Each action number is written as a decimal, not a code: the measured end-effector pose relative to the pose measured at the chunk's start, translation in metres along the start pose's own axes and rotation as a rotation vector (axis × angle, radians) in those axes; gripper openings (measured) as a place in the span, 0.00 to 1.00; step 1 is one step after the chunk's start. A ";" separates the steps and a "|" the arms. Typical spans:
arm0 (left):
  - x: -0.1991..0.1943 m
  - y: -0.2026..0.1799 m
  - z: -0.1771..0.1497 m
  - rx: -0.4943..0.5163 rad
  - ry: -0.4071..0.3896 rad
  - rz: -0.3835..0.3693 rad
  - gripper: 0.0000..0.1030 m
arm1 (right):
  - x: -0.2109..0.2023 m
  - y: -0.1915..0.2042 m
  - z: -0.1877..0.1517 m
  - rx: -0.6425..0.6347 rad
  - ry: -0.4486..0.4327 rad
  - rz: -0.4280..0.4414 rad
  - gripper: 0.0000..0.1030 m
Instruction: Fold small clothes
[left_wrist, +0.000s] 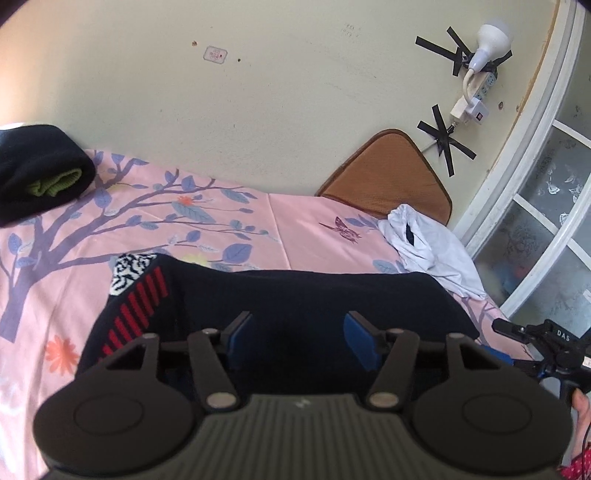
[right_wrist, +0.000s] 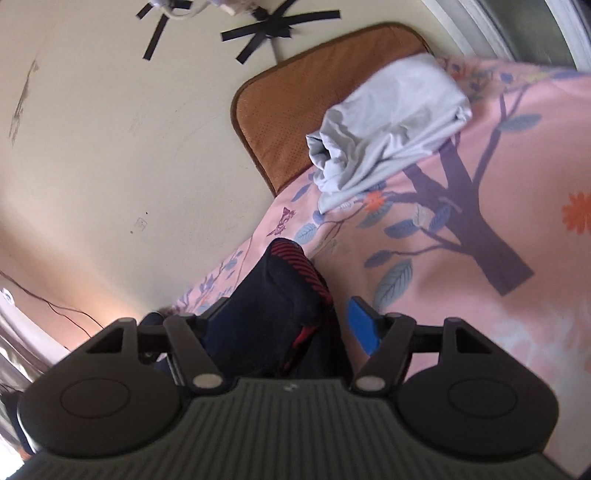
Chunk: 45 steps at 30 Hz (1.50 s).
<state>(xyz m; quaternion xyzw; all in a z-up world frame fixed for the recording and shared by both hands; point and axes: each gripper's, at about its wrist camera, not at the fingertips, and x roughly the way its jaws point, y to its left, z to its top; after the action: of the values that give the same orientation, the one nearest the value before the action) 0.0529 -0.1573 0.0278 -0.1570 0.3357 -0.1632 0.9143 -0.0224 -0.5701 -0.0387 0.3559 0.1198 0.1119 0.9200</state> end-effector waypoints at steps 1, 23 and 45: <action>0.005 0.000 0.000 -0.007 0.012 -0.011 0.50 | 0.004 -0.003 0.001 0.026 0.020 0.008 0.69; -0.007 0.045 -0.019 -0.151 -0.002 -0.121 0.23 | 0.078 0.176 -0.034 -0.384 0.223 0.256 0.21; -0.065 0.103 -0.013 -0.248 -0.176 -0.028 0.47 | 0.126 0.256 -0.118 -0.821 0.381 0.334 0.42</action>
<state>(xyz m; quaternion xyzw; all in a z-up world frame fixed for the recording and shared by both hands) 0.0176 -0.0414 0.0141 -0.2871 0.2695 -0.1187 0.9115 0.0308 -0.2749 0.0334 -0.0494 0.1735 0.3594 0.9156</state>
